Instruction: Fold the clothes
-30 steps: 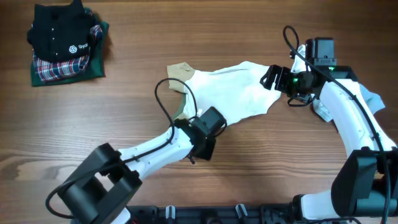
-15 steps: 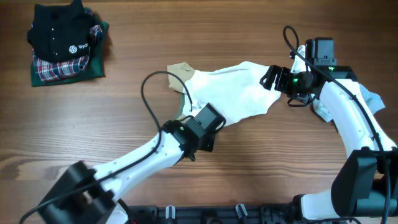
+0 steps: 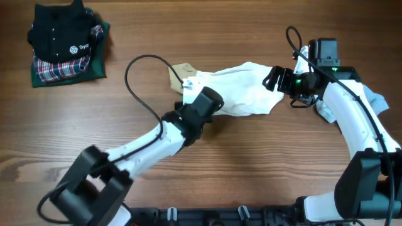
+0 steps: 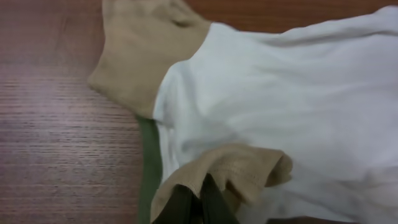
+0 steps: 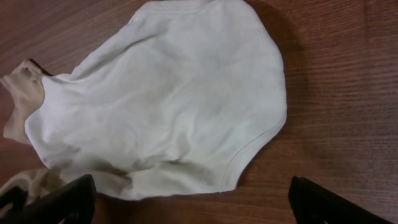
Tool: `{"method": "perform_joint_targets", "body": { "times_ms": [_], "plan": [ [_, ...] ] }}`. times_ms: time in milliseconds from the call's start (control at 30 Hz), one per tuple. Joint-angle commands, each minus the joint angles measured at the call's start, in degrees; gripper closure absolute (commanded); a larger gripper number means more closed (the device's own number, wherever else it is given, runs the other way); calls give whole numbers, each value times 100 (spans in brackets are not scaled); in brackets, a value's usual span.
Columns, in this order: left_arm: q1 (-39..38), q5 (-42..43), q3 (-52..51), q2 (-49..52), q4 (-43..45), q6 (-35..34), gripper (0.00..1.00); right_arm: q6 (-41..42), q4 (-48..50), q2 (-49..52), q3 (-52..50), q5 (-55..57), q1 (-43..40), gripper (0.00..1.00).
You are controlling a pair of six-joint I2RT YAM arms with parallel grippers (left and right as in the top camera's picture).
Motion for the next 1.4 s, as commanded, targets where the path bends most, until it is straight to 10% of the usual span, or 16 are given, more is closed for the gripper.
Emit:
{"method": "perform_joint_targets", "body": {
  "times_ms": [0,233,567,1033,1367],
  "plan": [
    [101,-175,50,214,42,-59,96,70,9,4,-107,74,-2,1],
    [101,-175,50,214,44,-61,96,953,1058,15,-1469,-160,4,35],
    [101,-173,50,214,22,-142,96,2651,2299,15,-2356,332,815,33],
    [101,-177,50,214,-162,-140,96,2691,2750,15,-2358,1163,813,96],
    [68,-177,50,-136,-1005,-271,96,2632,1604,-841,-2358,1047,809,96]
  ]
}}
